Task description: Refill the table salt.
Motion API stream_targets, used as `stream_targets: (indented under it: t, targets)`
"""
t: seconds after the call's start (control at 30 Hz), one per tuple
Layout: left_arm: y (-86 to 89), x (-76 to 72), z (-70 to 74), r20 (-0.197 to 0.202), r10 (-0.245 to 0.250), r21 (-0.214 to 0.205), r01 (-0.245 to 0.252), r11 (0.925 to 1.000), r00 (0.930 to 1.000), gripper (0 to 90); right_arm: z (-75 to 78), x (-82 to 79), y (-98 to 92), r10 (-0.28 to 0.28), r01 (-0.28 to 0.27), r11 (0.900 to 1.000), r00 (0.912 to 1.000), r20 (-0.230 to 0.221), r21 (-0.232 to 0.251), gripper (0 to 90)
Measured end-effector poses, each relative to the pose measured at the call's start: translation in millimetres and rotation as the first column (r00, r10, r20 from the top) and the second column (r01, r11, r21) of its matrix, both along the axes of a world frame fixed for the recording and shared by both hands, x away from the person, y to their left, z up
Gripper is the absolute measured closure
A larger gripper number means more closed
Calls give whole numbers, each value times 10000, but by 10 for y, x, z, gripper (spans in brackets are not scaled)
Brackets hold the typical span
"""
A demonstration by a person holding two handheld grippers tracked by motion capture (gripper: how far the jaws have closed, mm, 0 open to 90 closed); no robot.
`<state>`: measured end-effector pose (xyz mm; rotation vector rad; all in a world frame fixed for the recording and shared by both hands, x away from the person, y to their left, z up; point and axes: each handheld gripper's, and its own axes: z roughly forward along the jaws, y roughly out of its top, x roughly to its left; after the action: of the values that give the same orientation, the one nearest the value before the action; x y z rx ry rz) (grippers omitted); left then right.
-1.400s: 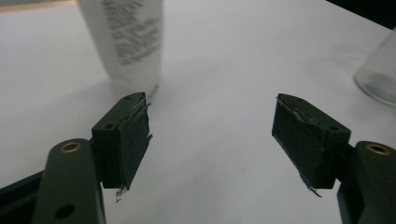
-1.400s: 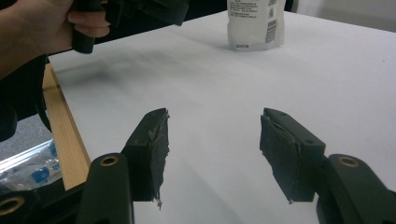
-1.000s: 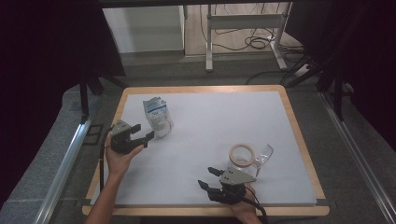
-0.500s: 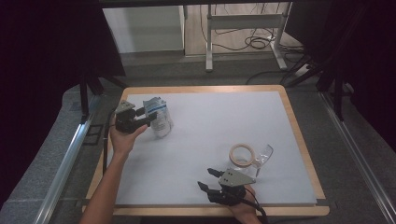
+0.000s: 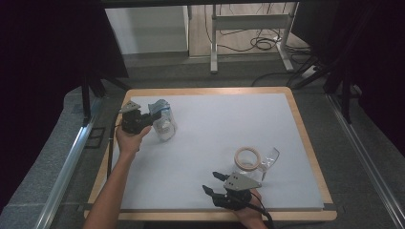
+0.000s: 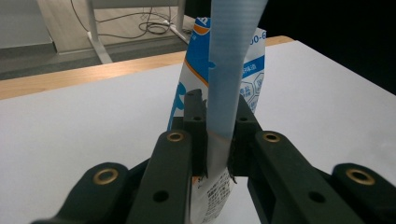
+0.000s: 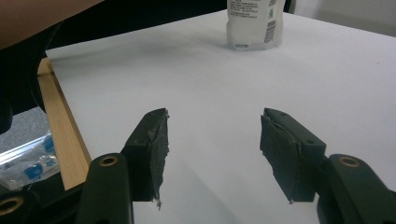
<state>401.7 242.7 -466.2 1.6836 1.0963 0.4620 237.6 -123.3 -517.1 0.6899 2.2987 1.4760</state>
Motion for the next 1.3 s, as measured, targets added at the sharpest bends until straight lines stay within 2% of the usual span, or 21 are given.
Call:
stream_targets:
  t: [0.27,0.37,0.47,0.6,0.7,1.0,1.2,1.3]
  targets:
    - [-43,-5,-1,380,-106,-19,106,9999,9992,815,-17,9,-13,-62,62,10000,10000,-1,-52,425]
    - [-38,0,27,454,18,-166,-10,9999,9990,680,-20,11,-16,-88,87,10000,10000,-27,-23,424]
    - [-59,9,54,378,-72,72,69,9999,9993,695,-16,4,-10,-48,48,10000,10000,5,-54,424]
    - [-88,9,65,413,-5,154,-2,9999,9991,835,-11,0,-7,-49,49,10000,10000,31,-37,424]
    - [-76,6,67,452,-38,112,33,9999,9990,892,-10,3,-19,-75,75,9999,10000,14,-68,423]
    - [-83,-7,86,388,-217,67,215,9997,9990,900,-8,-1,-5,-88,88,10000,9999,69,-17,423]
    - [-155,-70,163,464,-511,232,500,9985,9976,900,-10,4,-2,-120,120,9999,9999,84,26,423]
    - [-171,-124,202,468,-674,151,668,9977,9966,900,-15,3,3,-90,90,10000,9999,106,7,423]
